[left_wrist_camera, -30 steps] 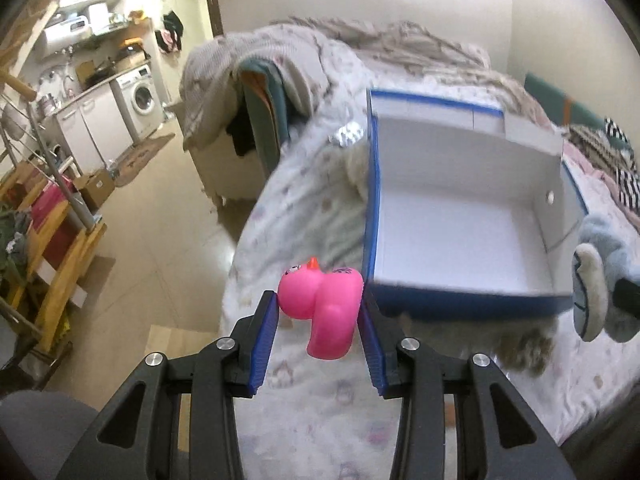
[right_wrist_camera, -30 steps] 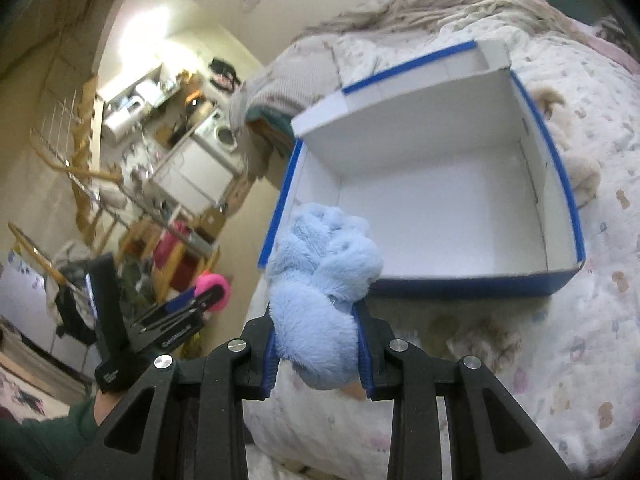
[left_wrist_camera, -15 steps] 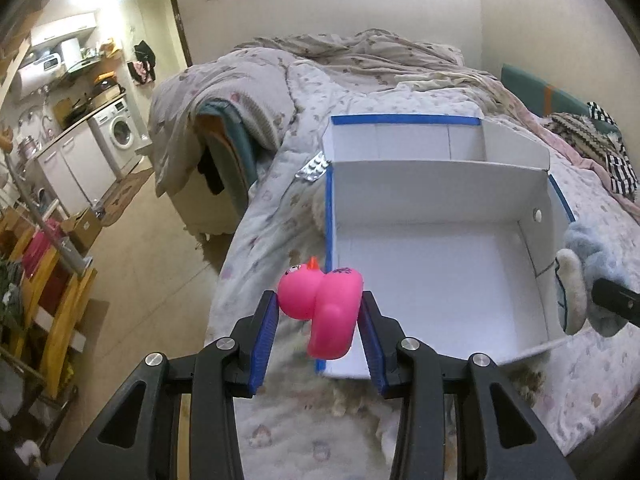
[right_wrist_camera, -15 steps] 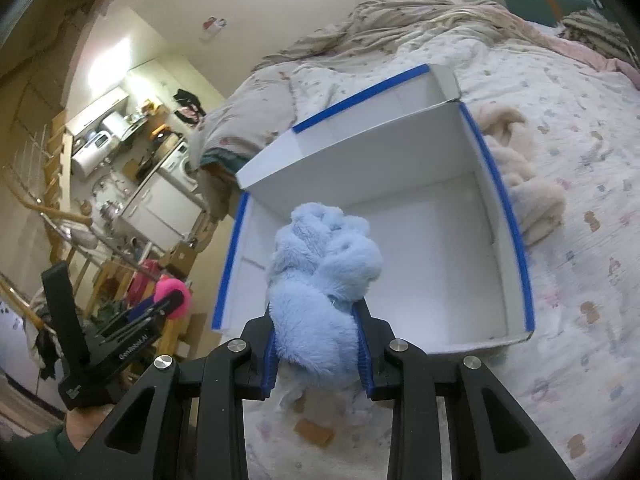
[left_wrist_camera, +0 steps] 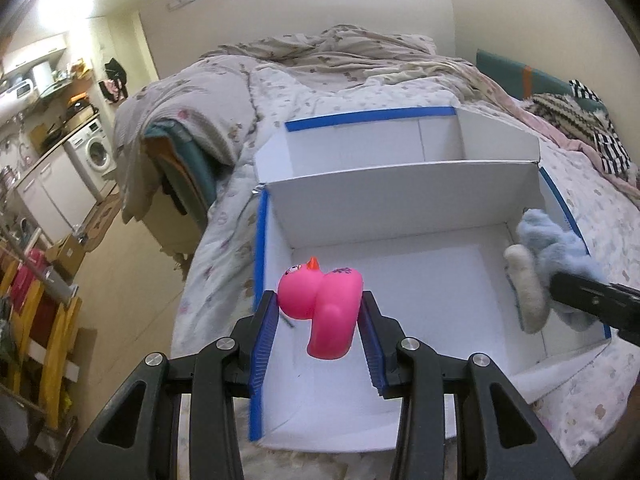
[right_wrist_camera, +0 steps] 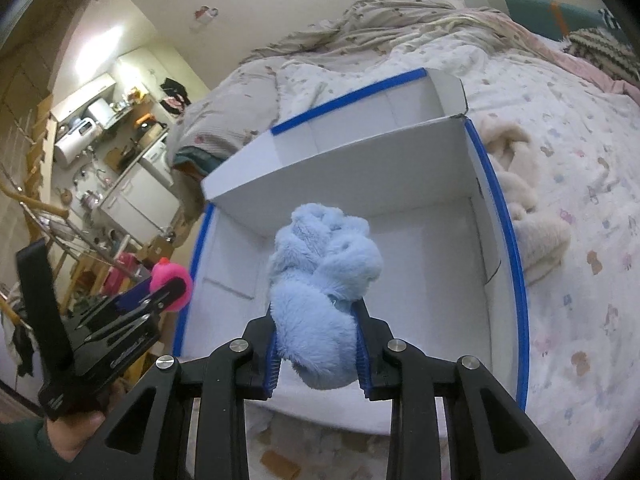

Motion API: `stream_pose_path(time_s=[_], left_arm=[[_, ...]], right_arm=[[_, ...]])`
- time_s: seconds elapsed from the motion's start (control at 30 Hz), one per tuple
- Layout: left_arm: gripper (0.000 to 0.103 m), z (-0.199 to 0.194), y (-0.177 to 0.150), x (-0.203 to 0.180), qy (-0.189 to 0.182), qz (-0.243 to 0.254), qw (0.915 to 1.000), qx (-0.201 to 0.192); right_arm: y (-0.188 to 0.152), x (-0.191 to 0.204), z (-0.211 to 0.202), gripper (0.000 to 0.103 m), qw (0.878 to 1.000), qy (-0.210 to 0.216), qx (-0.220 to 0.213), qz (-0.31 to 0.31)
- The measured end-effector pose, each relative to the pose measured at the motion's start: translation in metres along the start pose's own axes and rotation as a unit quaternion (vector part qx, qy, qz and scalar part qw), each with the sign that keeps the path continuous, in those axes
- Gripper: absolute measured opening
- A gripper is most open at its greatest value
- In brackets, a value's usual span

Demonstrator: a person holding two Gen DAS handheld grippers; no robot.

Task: Organize soft objects
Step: 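Carry the duck and blue sock into the box and open both tools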

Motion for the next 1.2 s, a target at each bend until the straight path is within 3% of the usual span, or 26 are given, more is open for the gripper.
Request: stream_pose_path(time_s=[0.3,0.53,0.83,1.2], left_arm=[[0.037,0.036,-0.01,-0.014,-0.016,-0.001,0.9996,0.024],[0.037,0.059,-0.024,-0.027,-0.024,0.013,0.9984,0.05],[0.037,0.07,-0.029,-0.037,-0.032,0.02,0.9971,0.066],[0.037,0.08,-0.03,-0.036,-0.037,0.017,0.9957,0.084]], right_arm=[[0.0,-0.008,0.029,0.032,0.999,-0.037,0.036,0.004],[-0.022,-0.02,0.065,0.032,0.987,-0.106,0.117,-0.005],[-0.033,-0.032,0.084,0.032,0.98,-0.111,0.165,0.016],[-0.029,-0.034,0.091,0.036,0.979,-0.113,0.169,0.029]])
Point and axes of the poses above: each gripper's, at about its wrist camera, not at the fingertips, and z roughly the way its jaws point, x to its left, y to its top, the point moved 2 cm from there along z, roughly the way its jaws point, and after that the axes turned 10 degrees about y, right-handed, at the moved point
